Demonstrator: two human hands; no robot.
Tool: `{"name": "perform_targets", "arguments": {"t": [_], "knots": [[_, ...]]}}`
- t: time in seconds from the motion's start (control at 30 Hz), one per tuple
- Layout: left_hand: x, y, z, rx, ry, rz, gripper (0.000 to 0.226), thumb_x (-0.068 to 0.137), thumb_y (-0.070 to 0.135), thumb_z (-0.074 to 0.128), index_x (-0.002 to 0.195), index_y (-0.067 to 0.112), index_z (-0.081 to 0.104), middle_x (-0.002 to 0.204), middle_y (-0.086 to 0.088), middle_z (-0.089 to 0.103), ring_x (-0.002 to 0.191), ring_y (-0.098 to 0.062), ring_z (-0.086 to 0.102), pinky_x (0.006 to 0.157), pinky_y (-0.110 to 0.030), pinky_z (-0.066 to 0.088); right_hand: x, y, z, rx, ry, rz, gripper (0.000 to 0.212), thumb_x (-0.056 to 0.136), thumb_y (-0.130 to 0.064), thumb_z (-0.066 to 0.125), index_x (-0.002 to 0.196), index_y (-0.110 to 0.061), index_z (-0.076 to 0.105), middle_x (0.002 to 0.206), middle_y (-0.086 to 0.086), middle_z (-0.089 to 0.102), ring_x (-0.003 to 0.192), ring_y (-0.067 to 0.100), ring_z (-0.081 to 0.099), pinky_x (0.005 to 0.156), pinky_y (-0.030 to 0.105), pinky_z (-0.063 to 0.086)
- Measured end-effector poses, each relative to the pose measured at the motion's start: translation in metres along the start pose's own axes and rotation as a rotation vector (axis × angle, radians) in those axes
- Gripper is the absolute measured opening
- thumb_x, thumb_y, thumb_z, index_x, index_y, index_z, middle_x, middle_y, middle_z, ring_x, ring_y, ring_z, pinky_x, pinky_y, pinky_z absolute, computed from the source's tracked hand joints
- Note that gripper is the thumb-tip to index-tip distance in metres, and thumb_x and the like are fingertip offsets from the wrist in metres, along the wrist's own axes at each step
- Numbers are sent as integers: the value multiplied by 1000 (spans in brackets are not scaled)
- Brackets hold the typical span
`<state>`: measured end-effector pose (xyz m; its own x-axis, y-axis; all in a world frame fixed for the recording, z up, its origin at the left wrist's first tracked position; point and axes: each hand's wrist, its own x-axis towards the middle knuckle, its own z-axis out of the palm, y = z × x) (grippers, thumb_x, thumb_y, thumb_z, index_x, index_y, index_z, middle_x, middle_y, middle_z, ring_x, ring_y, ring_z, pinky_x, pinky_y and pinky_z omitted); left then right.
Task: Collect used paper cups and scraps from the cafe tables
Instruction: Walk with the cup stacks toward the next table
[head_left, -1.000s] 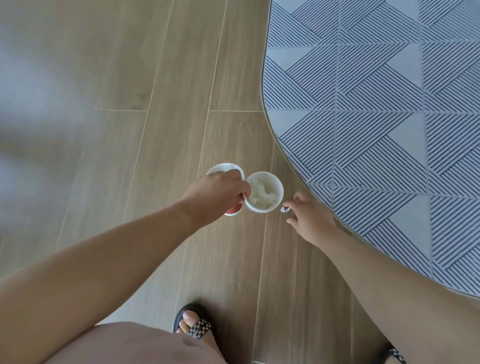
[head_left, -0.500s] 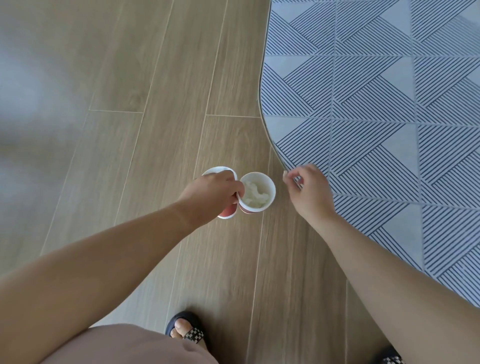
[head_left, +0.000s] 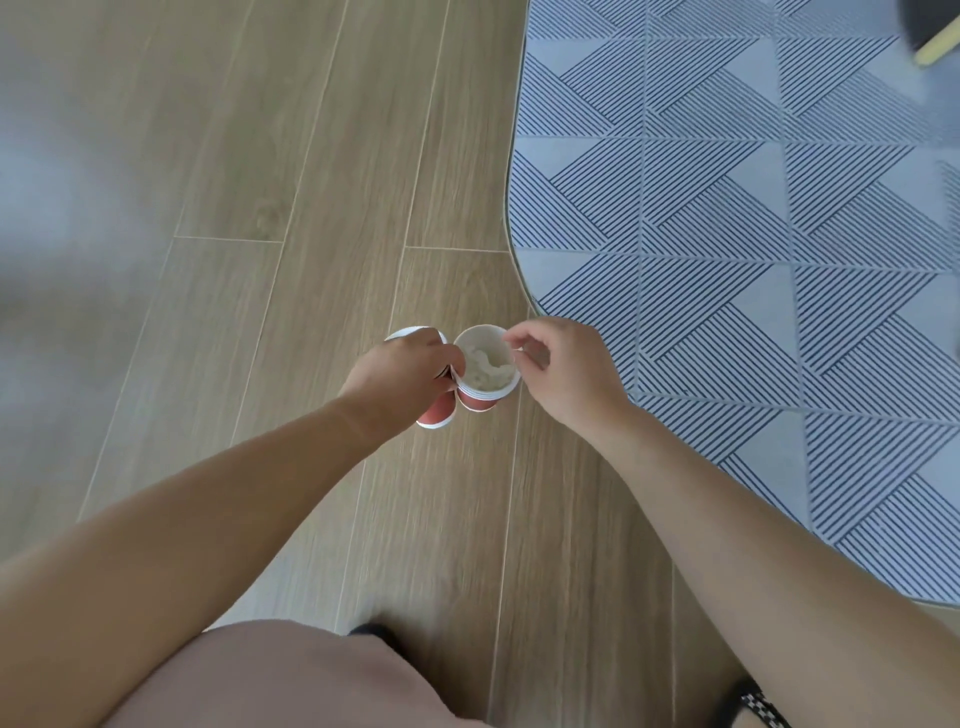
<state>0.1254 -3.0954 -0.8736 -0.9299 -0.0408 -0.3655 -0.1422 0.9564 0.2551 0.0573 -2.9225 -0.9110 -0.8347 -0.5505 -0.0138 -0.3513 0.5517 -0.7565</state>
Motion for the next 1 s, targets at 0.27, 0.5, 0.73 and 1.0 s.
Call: {"name": "perform_targets", "arguments": {"t": [0.27,0.5,0.73,1.0], "knots": [[-53,56,-153,-21,20,39,23,91,21,49,110,21,63,107,-3,58,95,-25,56,71,-36,50,-18,-129,-119,-149,-149,-53,31,76,1,58,104,-12,65,110,1,63,106,22,52,84,31,44],[-135,136,-363,-121,61,142,21,91,26,53,109,21,62,105,-3,58,97,-22,55,71,-31,46,-37,-304,-280,-157,-71,-12,34,74,-1,63,102,-19,65,108,1,63,101,22,54,80,31,46],[-202,217,-551,-75,93,239,22,90,21,50,108,21,63,106,-4,58,103,-23,53,75,-31,43,-62,-450,-424,-68,152,40,20,69,-1,71,87,-12,68,87,6,68,80,25,59,70,33,48],[-234,278,-649,-40,143,386,20,84,20,56,103,19,63,99,-3,57,95,-23,56,72,-26,43,-87,-518,-512,-157,313,48,24,71,-7,72,94,-10,67,94,7,67,91,26,56,76,29,42]]}}
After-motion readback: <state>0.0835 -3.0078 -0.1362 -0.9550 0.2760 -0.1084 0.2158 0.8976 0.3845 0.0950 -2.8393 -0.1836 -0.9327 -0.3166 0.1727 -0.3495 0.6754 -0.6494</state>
